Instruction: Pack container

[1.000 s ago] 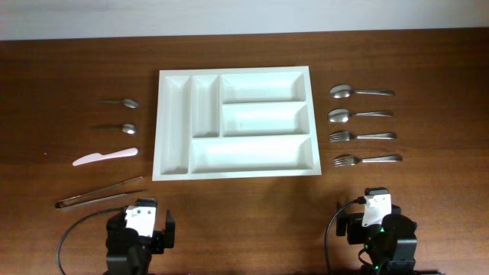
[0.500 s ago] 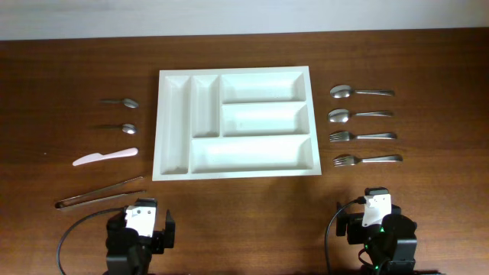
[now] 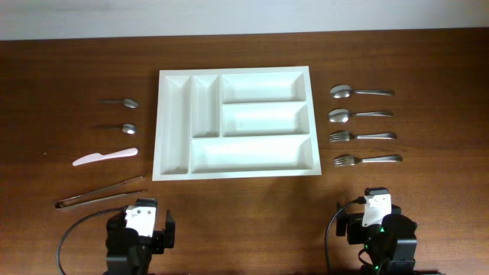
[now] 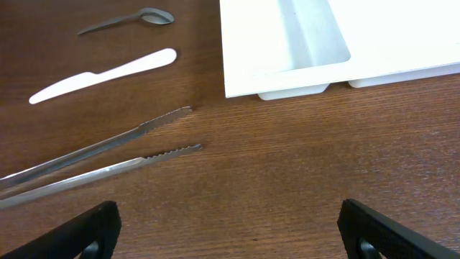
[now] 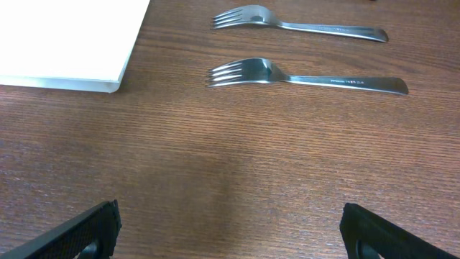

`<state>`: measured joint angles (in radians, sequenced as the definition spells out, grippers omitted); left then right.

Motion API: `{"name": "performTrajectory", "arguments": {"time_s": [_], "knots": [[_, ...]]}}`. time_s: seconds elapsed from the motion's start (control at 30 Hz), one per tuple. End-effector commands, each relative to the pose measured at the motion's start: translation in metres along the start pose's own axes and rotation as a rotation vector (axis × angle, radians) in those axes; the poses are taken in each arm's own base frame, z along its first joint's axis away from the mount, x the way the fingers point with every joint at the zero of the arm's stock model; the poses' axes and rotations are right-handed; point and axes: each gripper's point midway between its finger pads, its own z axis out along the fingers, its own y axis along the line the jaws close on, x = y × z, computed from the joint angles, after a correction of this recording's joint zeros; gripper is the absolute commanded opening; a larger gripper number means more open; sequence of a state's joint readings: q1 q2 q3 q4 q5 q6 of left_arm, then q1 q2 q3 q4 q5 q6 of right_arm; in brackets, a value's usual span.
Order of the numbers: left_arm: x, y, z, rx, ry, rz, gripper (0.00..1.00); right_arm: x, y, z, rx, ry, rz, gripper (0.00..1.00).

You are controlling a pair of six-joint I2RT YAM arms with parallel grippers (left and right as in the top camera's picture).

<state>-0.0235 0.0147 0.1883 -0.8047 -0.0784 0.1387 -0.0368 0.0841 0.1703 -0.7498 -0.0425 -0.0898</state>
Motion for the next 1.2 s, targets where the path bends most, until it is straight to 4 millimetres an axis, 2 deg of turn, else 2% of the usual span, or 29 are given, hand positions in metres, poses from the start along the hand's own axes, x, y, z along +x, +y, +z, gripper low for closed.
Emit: {"name": "performTrajectory", "arguments": {"time_s": [0.0,0.37,0.5,0.6,0.73,0.77,0.83,0.9,1.0,1.07,1.1,1.17], "knots": [[0.0,-0.002,0.0,0.007,-0.006,0.015,0.99,0.006,0.0,0.001,-0.002,0.025,-0.002,0.99],[0.0,-0.002,0.0,0.007,-0.006,0.015,0.99,0.006,0.0,0.001,-0.002,0.025,-0.002,0.99],[0.0,-0.002,0.0,0.007,-0.006,0.015,0.99,0.001,-0.002,0.001,0.012,0.0,-0.004,0.99],[0.0,-0.002,0.0,0.007,-0.006,0.015,0.99,-0.017,-0.001,0.001,0.006,-0.07,-0.009,0.99],[0.0,-0.002,0.0,0.007,-0.006,0.015,0.99,-0.061,0.026,-0.009,-0.153,-0.255,-0.038,0.99],[0.0,-0.002,0.0,0.007,-0.006,0.015,0.99,-0.084,0.042,-0.02,-0.251,-0.353,-0.022,0.99],[0.0,-0.002,0.0,0.007,-0.006,0.015,0.99,-0.116,0.054,-0.039,-0.353,-0.477,0.066,0.99],[0.0,-0.002,0.0,0.007,-0.006,0.015,0.99,-0.148,0.059,-0.063,-0.447,-0.596,0.215,0.99],[0.0,-0.002,0.0,0.007,-0.006,0.015,0.99,-0.196,0.059,-0.114,-0.623,-0.804,0.448,0.99],[0.0,-0.002,0.0,0.007,-0.006,0.015,0.99,-0.221,0.058,-0.16,-0.769,-0.959,0.554,0.99],[0.0,-0.002,0.0,0.007,-0.006,0.015,0.99,-0.226,0.057,-0.172,-0.793,-1.007,0.56,0.99],[0.0,-0.002,0.0,0.007,-0.006,0.015,0.99,-0.229,0.057,-0.183,-0.809,-1.05,0.542,0.99]]}}
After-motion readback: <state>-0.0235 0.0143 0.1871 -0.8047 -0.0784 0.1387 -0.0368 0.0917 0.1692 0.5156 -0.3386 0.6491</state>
